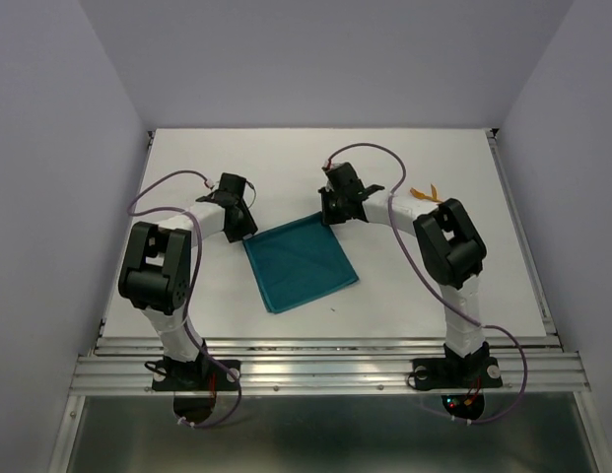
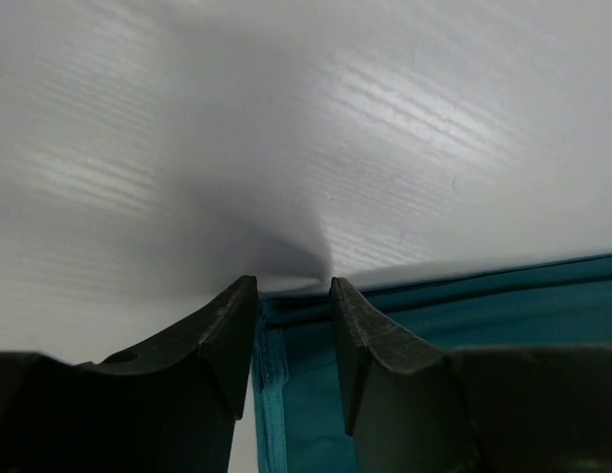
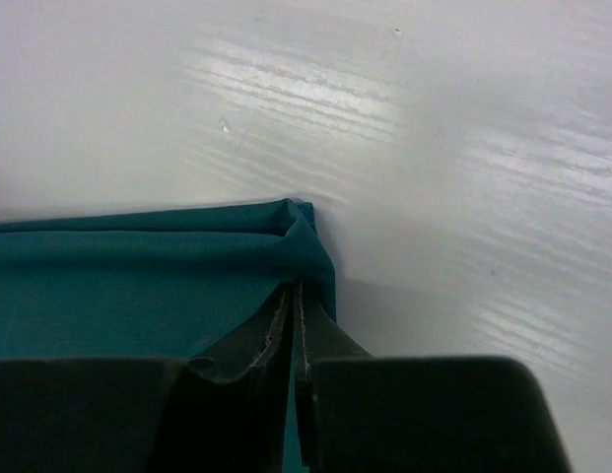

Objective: Fold the napkin into a case and place the utensils inside
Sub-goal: Smooth out the lower triangle-folded napkin at the center of the board, then pick up the lower triangle-folded napkin from the center of the board.

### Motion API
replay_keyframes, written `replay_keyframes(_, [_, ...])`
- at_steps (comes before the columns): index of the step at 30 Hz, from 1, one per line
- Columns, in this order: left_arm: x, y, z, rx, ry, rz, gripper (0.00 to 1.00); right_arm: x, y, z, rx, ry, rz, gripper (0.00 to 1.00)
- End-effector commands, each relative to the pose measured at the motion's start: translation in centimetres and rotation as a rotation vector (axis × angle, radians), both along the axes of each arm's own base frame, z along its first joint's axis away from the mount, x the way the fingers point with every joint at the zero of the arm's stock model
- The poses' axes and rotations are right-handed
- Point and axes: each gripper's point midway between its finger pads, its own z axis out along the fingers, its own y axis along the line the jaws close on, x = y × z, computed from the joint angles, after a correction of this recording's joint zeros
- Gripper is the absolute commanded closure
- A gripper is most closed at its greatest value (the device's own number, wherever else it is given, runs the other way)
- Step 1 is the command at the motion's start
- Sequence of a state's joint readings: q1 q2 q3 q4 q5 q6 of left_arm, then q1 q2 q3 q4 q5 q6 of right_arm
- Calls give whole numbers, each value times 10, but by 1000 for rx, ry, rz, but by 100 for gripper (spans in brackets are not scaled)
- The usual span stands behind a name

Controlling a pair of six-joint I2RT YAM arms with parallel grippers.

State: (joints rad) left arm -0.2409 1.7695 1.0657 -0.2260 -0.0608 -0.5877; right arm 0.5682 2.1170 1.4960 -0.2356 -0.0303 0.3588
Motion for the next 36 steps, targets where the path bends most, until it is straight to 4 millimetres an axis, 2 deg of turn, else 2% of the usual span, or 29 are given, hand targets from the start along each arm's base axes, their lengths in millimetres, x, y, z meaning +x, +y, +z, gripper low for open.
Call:
replay_keyframes(1, [-17, 5, 15, 14, 7, 7, 53, 0, -4, 45, 20, -82, 59, 89])
replay_keyframes(6, [-19, 11, 31, 41, -28, 6, 53, -14, 2, 69, 94, -83, 82, 84])
replay_keyframes(7, [-18, 12, 39, 39, -51, 12, 53, -17, 1, 77, 113, -84, 68, 84])
replay_keyframes(11, [-20, 17, 55, 33, -104, 60, 54, -30, -4, 74, 137, -42, 33, 84])
replay_keyframes(12, [-22, 18, 61, 28, -126, 68, 54, -36, -7, 67, 133, -22, 27, 84])
replay_keyframes(15, [-25, 11, 69, -17, -161, 50, 64, -47, -10, 62, 145, 11, 15, 85])
replay_keyframes(16, [-27, 5, 69, -32, -162, 28, 72, -55, -14, 53, 137, 35, 11, 85])
replay_keyframes(17, [-29, -5, 67, -63, -157, -17, 90, -59, -14, 54, 147, 41, 12, 85])
replay_keyframes(18, [-30, -8, 67, -60, -157, -31, 97, -63, -16, 48, 146, 56, 11, 85])
replay_keyframes(19, [-32, -17, 63, -86, -140, -67, 100, -68, -18, 50, 150, 59, 9, 85])
replay_keyframes(21, [-37, -32, 54, -78, -115, -120, 100, -81, -24, 39, 146, 99, 0, 85])
replay_keyframes(22, [-41, -41, 52, -104, -103, -149, 100, -85, -25, 43, 154, 95, -2, 85])
replay_keyframes(24, [-45, -47, 43, -107, -83, -157, 100, -98, -31, 35, 156, 123, -11, 86])
replay_keyframes(25, [-44, -46, 40, -100, -83, -144, 100, -102, -33, 38, 166, 119, -13, 86])
replay_keyframes(26, [-41, -38, 35, -66, -76, -109, 100, -109, -36, 33, 163, 135, -17, 86])
replay_keyframes(30, [-34, -32, 26, -29, -64, -66, 100, -121, -43, 33, 165, 147, -25, 85])
replay_keyframes(36, [-31, -26, 22, -8, -63, -23, 100, -139, -50, 34, 159, 163, -26, 86])
